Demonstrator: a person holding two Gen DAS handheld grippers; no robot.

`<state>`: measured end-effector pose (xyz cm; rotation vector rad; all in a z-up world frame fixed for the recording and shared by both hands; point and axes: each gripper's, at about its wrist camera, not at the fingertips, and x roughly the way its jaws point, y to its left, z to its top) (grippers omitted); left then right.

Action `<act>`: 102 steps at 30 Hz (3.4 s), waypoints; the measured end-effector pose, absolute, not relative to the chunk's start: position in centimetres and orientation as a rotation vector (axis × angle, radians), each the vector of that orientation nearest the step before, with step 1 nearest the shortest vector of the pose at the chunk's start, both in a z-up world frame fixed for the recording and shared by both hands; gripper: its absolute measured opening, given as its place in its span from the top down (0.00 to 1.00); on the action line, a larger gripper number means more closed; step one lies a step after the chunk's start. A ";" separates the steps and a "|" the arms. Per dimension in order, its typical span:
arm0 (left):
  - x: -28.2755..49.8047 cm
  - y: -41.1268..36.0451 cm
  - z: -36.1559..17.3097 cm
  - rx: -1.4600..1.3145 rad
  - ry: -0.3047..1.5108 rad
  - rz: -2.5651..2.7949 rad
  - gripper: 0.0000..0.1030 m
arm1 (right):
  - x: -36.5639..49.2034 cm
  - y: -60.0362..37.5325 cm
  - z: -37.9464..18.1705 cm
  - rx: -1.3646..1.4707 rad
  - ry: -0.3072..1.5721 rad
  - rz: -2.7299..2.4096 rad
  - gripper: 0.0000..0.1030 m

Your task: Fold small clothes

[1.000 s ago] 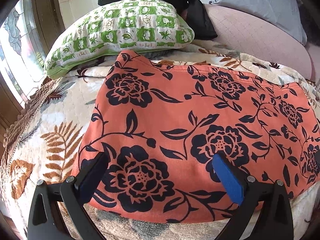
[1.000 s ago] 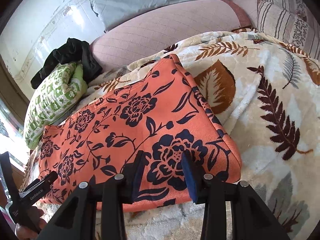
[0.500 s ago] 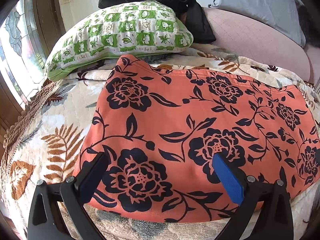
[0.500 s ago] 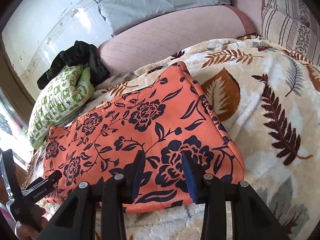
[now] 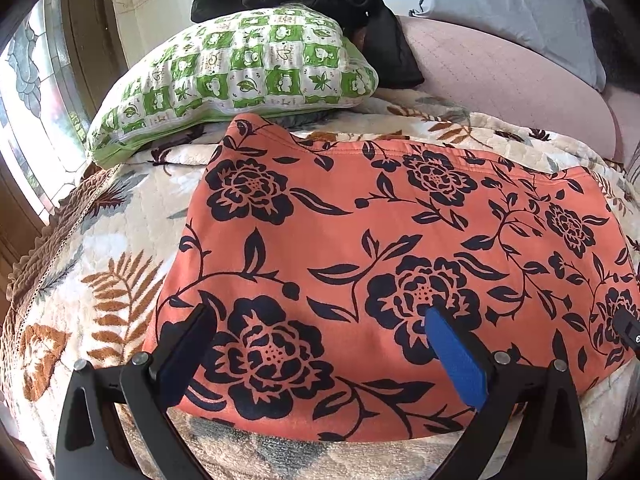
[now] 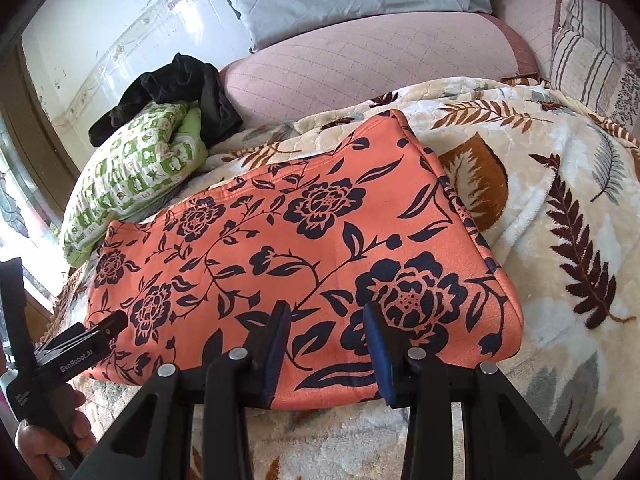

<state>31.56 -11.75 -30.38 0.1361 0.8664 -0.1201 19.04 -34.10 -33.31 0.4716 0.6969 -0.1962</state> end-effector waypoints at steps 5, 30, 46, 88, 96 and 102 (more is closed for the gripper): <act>31.5 -11.8 -30.3 0.138 0.864 -0.125 0.00 | 19.3 -33.5 -33.7 0.456 0.718 -0.181 0.60; 31.2 -13.0 -31.1 0.169 0.895 -0.160 0.00 | 20.4 -28.5 -34.9 0.313 0.779 -0.046 0.60; 28.6 -11.9 -30.9 0.039 0.991 -0.212 0.00 | 18.1 -30.3 -32.8 0.403 0.721 -0.043 0.52; 31.5 -2.9 -33.4 -0.594 0.873 -0.163 0.53 | 17.0 -33.8 -33.0 0.504 0.679 -0.065 0.58; 32.5 -2.3 -34.7 -0.669 0.918 -0.168 0.36 | 16.8 -38.9 -32.9 0.605 0.649 -0.220 0.68; 32.1 -3.1 -33.8 -0.562 0.865 -0.122 0.65 | 17.6 -40.3 -34.9 0.622 0.744 -0.274 0.68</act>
